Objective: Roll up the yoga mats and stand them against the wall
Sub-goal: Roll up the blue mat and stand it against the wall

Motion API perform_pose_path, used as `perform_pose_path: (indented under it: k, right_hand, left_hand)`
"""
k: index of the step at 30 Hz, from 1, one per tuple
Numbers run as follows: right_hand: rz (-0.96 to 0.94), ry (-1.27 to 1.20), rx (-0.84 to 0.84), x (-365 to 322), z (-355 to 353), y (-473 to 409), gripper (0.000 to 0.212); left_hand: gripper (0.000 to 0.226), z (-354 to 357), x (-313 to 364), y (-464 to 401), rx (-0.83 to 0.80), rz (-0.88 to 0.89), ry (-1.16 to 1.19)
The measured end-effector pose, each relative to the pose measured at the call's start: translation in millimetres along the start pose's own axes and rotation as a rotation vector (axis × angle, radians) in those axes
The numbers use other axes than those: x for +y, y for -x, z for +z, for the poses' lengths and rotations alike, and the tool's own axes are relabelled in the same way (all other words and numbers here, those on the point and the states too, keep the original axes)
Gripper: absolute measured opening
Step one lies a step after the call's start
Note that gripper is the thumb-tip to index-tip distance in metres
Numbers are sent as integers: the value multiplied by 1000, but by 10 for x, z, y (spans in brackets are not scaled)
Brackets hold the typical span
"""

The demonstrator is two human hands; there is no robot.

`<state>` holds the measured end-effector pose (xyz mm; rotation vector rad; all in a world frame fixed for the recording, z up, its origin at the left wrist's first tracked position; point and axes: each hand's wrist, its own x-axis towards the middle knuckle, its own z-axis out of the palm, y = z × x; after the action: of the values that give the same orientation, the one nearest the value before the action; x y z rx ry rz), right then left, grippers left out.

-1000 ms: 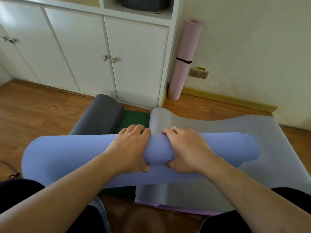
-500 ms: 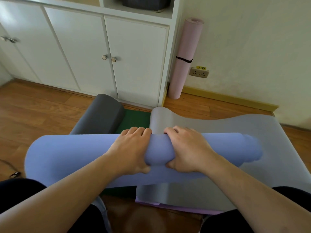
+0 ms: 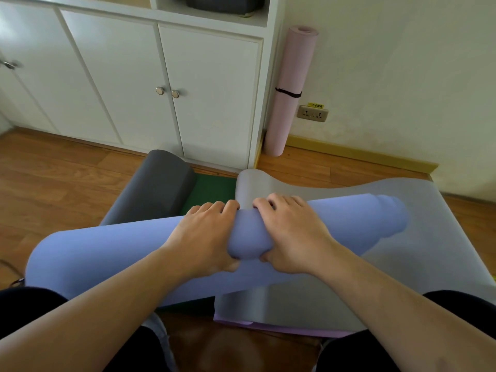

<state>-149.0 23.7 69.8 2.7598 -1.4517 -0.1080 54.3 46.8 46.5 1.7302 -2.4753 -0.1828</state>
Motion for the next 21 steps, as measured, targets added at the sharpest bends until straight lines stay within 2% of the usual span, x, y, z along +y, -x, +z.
perform_pose_path:
  k: [3, 5, 8, 10, 11, 15, 17, 19, 21]
  right_hand:
    - [6, -86, 23, 29, -34, -1, 75]
    - [5, -79, 33, 18, -30, 1, 76]
    - [-3, 13, 22, -2, -22, 17, 97]
    - [-6, 83, 3, -9, -10, 37, 117]
    - [-7, 106, -3, -13, -1, 35, 119]
    - [9, 65, 13, -2, -24, 3, 89]
    - [23, 9, 11, 17, -61, 6, 79]
    - [34, -49, 8, 30, -66, 24, 76]
    - [23, -27, 3, 22, -45, 37, 81]
  left_hand:
    - [100, 48, 18, 15, 9, 33, -73]
    - [98, 53, 28, -12, 29, 30, -113]
    - [85, 4, 23, -54, 51, 9, -82]
    - [84, -36, 29, -54, 45, -24, -24]
    - [86, -45, 37, -47, 43, -37, -4]
    - [96, -65, 20, -23, -1, -43, 12]
    - [106, -75, -45, -17, -60, -38, -77]
    - [109, -78, -74, -16, -94, -45, -168]
    - [98, -82, -67, -24, -71, -41, -184]
